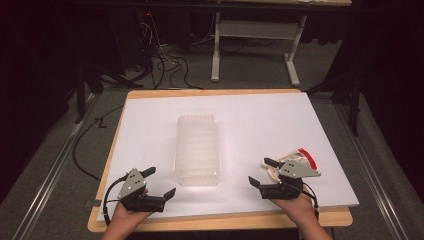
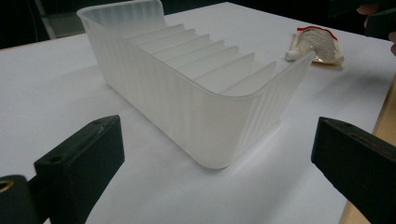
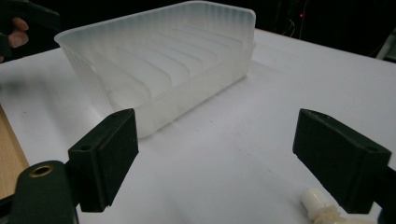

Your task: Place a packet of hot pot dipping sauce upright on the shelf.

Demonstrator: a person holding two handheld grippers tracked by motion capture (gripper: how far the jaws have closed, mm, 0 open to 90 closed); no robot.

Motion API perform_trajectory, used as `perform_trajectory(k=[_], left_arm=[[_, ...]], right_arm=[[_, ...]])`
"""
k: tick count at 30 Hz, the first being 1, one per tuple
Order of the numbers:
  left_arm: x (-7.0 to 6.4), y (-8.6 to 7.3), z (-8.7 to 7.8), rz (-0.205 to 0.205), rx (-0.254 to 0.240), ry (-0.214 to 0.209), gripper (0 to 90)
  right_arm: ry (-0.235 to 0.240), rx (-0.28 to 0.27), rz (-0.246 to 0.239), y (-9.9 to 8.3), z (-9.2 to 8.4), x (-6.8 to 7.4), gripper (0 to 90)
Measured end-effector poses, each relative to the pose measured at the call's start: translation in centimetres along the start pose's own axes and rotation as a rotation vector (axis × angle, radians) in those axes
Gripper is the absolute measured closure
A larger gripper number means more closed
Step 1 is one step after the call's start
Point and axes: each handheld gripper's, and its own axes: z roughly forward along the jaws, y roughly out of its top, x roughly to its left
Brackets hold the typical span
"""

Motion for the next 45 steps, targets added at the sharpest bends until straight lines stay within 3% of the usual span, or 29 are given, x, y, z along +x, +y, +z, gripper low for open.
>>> perform_trajectory(k=[17,29,33,39,45], left_arm=[[0.1,0.0,0.0,-0.001,0.000,0.009,1.5],[0.2,0.1,0.2,-0.003,0.005,0.009,2.0],[0.2,0.2,0.5,0.001,0.009,0.005,2.1],[0.3,0.3,0.7,-0.003,0.005,-0.001,2.2],[0.1,0.3,1.1,-0.001,0.016,-0.003,2.3]], right_arm=[[0.009,-0.021,-0.009,0.3,-0.5,0.2,14.6],[-0.064,-0.021,0.009,-0.2,-2.0,-1.1,17.4],[-0.087,-0.006,0.013,-0.6,-2.5,-1.6,18.5],[-0.112,0.032,0.063,-1.8,-3.5,-3.0,20.3],[-0.135,0.111,0.098,-3.4,-4.1,-4.2,24.8]])
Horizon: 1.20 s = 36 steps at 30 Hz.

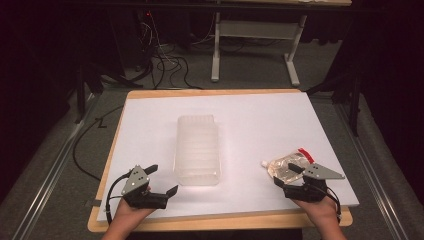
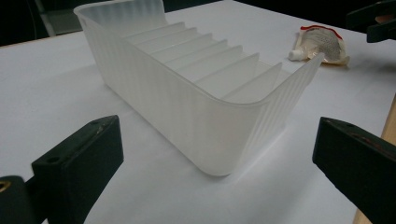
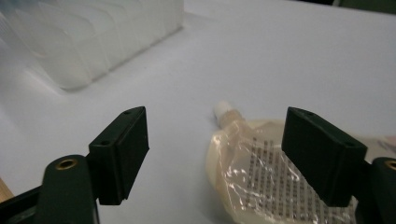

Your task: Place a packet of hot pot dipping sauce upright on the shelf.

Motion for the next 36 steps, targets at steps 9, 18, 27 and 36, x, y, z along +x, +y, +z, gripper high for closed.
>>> perform_trajectory(k=[9,18,27,36], left_arm=[[0.0,0.3,0.5,0.003,-0.005,-0.013,2.4],[-0.1,0.3,0.5,0.005,-0.007,-0.016,2.7],[-0.1,0.1,0.2,0.005,-0.008,-0.014,2.7],[0.0,0.0,0.0,0.004,-0.005,-0.009,2.8]], right_arm=[[-0.014,0.126,0.021,-1.5,0.9,-0.9,37.0],[0.007,0.177,-0.034,-2.0,1.8,-0.6,53.3],[-0.011,0.220,-0.100,-1.9,2.5,-0.7,87.5],[-0.005,0.161,-0.112,-0.8,1.9,-0.5,90.0]])
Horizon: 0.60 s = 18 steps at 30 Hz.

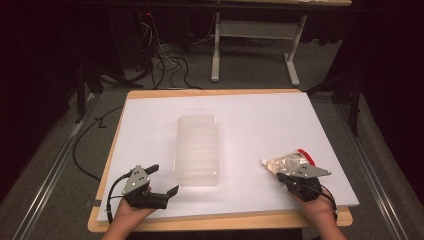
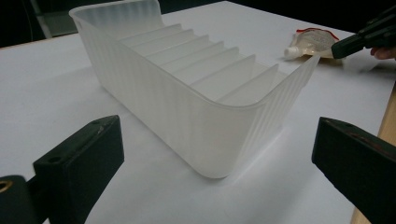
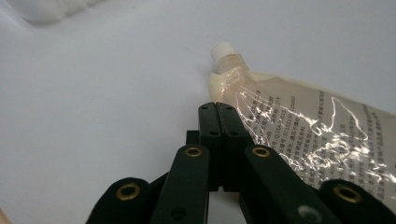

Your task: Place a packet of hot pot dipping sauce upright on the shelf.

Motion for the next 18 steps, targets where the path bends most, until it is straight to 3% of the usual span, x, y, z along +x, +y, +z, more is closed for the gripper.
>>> perform_trajectory(k=[7,13,18], left_arm=[[0.0,-0.2,-0.2,-0.002,0.003,0.007,2.9],[0.1,-0.4,-0.5,-0.008,0.004,0.017,2.9],[0.3,-0.5,-0.8,-0.019,0.002,0.022,2.9]], right_arm=[[0.031,-0.052,-0.023,0.9,-0.1,0.6,90.0],[0.088,-0.102,-0.060,2.5,0.7,2.1,90.0],[0.125,-0.165,-0.060,3.6,0.1,2.8,90.0]])
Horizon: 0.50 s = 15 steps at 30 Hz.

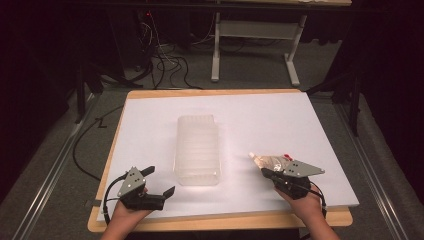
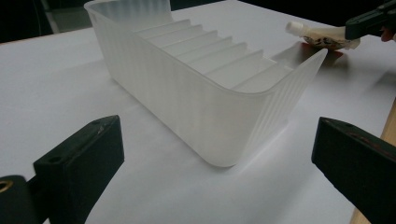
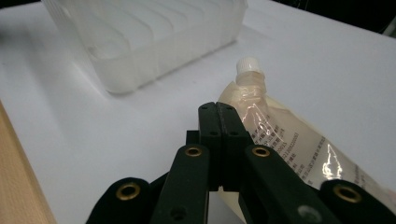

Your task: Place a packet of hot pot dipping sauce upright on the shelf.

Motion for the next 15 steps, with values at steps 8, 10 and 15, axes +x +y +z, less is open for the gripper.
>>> perform_trajectory(k=[8,10,15], left_arm=[[-0.1,0.0,0.1,-0.003,-0.002,-0.009,2.9],[0.0,0.0,0.1,-0.005,-0.002,-0.010,2.9],[0.0,0.1,0.1,-0.013,-0.006,-0.012,2.9]], right_arm=[[-0.033,-0.131,0.043,1.1,-2.4,-0.8,90.0],[-0.049,-0.160,0.057,1.1,-3.3,-1.2,90.0],[-0.112,-0.226,0.101,0.9,-5.5,-2.3,90.0]])
